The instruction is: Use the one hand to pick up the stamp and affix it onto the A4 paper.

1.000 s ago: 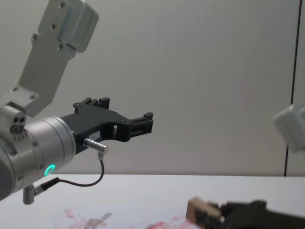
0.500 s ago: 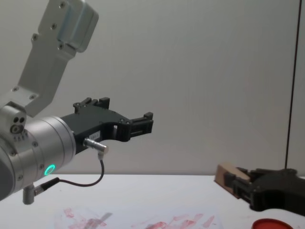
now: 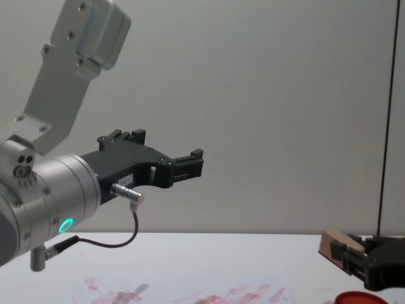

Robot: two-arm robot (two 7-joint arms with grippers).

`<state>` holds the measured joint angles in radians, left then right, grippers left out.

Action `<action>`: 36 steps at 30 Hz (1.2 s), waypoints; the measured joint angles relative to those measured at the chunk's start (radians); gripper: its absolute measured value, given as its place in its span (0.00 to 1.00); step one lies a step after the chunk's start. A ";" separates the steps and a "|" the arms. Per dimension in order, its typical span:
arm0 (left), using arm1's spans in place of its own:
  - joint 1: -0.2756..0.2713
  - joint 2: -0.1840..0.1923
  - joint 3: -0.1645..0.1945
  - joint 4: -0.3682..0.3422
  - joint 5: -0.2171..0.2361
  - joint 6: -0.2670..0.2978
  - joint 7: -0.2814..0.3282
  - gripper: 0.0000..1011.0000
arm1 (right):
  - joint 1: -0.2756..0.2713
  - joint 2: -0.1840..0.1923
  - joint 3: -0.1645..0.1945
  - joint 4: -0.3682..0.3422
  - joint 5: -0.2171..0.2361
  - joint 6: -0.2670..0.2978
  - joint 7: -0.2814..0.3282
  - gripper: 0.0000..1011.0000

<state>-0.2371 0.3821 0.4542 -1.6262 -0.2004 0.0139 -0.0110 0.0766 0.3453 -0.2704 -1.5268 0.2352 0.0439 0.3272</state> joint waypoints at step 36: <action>0.000 0.000 0.000 0.000 0.000 0.000 0.000 0.99 | 0.037 0.001 0.006 0.100 -0.055 0.043 0.010 0.21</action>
<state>-0.2371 0.3821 0.4542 -1.6262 -0.2004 0.0139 -0.0109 0.1132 0.3460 -0.2641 -1.4268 0.1804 0.0867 0.3367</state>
